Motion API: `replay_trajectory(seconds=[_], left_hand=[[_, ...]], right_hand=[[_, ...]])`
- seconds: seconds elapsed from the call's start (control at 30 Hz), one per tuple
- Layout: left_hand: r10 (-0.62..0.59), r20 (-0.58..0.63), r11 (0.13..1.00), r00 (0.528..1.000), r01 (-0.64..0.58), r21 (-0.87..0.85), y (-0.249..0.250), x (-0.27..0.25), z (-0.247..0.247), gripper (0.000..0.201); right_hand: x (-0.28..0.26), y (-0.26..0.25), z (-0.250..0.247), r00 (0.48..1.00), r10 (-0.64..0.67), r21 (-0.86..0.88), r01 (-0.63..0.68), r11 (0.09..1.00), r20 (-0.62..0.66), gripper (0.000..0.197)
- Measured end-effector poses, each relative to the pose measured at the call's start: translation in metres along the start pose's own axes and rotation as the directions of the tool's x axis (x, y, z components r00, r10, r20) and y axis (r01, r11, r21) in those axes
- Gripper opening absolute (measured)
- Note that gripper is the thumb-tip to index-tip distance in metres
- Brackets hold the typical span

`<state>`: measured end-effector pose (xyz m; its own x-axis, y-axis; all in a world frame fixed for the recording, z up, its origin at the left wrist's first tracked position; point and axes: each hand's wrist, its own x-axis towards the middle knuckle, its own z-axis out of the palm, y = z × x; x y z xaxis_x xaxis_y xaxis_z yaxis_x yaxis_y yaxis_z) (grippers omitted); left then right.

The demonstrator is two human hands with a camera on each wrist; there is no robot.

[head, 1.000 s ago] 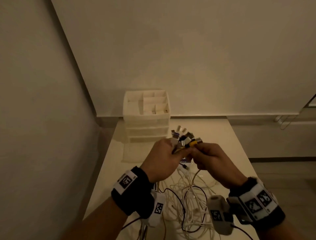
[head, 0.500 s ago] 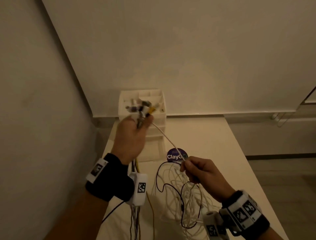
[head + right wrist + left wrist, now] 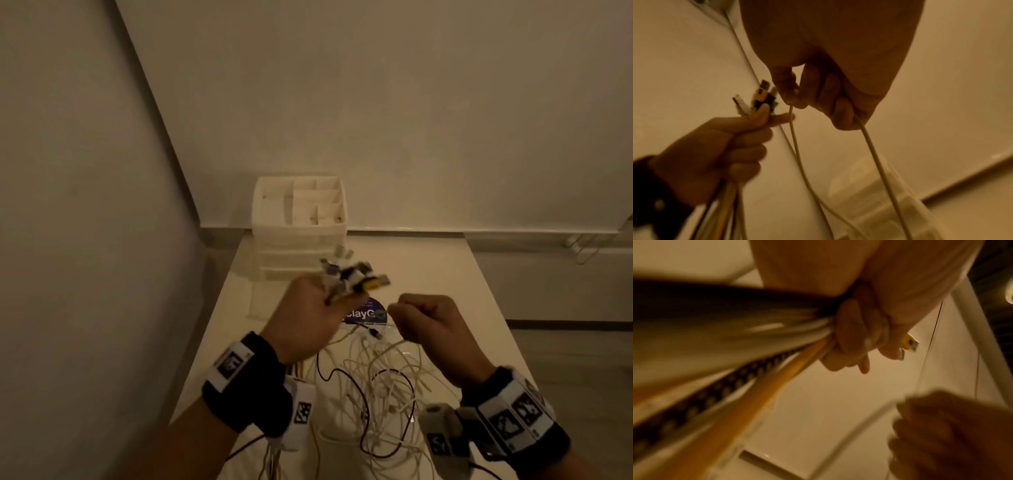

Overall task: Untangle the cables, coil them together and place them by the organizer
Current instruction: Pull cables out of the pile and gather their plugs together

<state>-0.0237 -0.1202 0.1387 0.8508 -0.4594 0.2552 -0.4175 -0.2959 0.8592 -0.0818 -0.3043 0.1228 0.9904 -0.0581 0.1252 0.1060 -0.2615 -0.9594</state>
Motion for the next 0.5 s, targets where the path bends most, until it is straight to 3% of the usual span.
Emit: replay_trajectory(seconds=[0.03, 0.13, 0.23, 0.33, 0.4, 0.5], left_hand=[[0.023, 0.028, 1.0, 0.999, -0.023, -0.003, -0.001, -0.001, 0.009, 0.01], [0.041, -0.073, 0.993, 0.997, -0.049, -0.111, 0.001, 0.001, 0.022, 0.011], [0.02, -0.156, 0.99, 0.988, -0.042, -0.137, 0.009, 0.004, 0.013, 0.035], [-0.06, -0.261, 0.968, 0.963, -0.008, -0.251, 0.005, 0.012, -0.01, 0.032], [-0.131, -0.346, 0.945, 0.929, 0.011, -0.328, -0.003, 0.017, -0.03, 0.041], [-0.142, -0.393, 0.952, 0.908, 0.017, -0.305, -0.013, 0.018, -0.052, 0.047]], right_hand=[[0.004, -0.012, 0.001, 1.0, -0.025, 0.072, 0.024, 0.997, 0.013, 0.035], [0.012, -0.035, 0.001, 0.997, -0.061, 0.193, 0.052, 0.98, 0.044, 0.032], [0.008, -0.033, 0.003, 0.995, -0.049, 0.221, 0.03, 0.975, 0.083, 0.034], [-0.007, -0.012, 0.005, 0.996, 0.025, 0.241, -0.045, 0.97, 0.086, 0.039], [-0.022, 0.006, 0.004, 0.992, 0.079, 0.232, -0.099, 0.968, 0.097, 0.042], [-0.05, 0.028, 0.004, 0.979, 0.185, 0.161, -0.197, 0.967, 0.09, 0.038]])
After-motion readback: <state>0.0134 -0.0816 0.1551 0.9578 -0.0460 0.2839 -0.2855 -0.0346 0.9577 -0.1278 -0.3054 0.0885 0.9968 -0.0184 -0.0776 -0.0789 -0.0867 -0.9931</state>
